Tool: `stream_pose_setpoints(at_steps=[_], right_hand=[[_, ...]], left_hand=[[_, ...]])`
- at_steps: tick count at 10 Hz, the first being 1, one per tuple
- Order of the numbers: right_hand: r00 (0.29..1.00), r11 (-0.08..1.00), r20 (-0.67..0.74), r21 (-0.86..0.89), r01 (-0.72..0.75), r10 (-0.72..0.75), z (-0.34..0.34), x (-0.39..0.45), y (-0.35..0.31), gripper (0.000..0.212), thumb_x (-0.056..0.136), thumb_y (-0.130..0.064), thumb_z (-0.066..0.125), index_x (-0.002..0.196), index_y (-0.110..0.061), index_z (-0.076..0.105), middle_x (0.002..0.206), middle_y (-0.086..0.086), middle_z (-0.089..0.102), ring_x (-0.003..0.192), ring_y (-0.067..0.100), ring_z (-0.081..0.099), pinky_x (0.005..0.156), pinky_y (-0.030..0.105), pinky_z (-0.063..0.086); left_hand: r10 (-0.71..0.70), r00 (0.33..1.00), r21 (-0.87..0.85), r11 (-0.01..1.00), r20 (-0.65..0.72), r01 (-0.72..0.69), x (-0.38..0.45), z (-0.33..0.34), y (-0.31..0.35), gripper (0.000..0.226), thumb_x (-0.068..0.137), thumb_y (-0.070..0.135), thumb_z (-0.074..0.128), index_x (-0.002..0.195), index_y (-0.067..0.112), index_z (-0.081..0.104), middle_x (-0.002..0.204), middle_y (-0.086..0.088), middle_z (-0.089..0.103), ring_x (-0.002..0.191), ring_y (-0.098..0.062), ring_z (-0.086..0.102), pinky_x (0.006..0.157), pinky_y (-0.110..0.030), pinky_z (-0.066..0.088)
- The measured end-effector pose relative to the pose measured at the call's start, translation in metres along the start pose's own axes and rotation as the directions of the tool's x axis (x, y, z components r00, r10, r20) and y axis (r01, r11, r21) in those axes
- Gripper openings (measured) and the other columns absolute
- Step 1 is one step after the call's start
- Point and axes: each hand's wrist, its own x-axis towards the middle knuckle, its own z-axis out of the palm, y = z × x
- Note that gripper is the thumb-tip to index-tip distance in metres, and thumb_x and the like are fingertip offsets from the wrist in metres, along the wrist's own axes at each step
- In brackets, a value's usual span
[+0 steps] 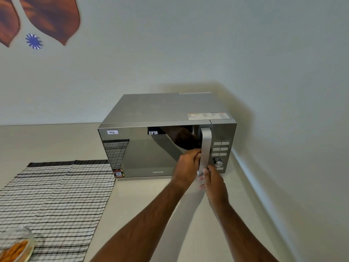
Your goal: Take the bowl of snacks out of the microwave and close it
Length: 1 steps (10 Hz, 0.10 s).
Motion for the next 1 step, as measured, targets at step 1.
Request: stream_pose_setpoints(at_steps=[1], right_hand=[[0.998, 0.999, -0.066, -0.030, 0.014, -0.016, 0.0108, -0.0171, 0.0056, 0.039, 0.105, -0.056, 0.036, 0.123, -0.028, 0.056, 0.107, -0.006, 0.079, 0.070, 0.012, 0.078, 0.076, 0.043, 0.068]], left_hand=[[-0.013, 1.000, 0.078, 0.997, 0.010, 0.012, -0.0284, -0.0051, -0.0251, 0.035, 0.111, 0.027, 0.049, 0.140, 0.016, 0.064, 0.140, -0.005, 0.069, 0.125, -0.022, 0.066, 0.096, -0.018, 0.043]])
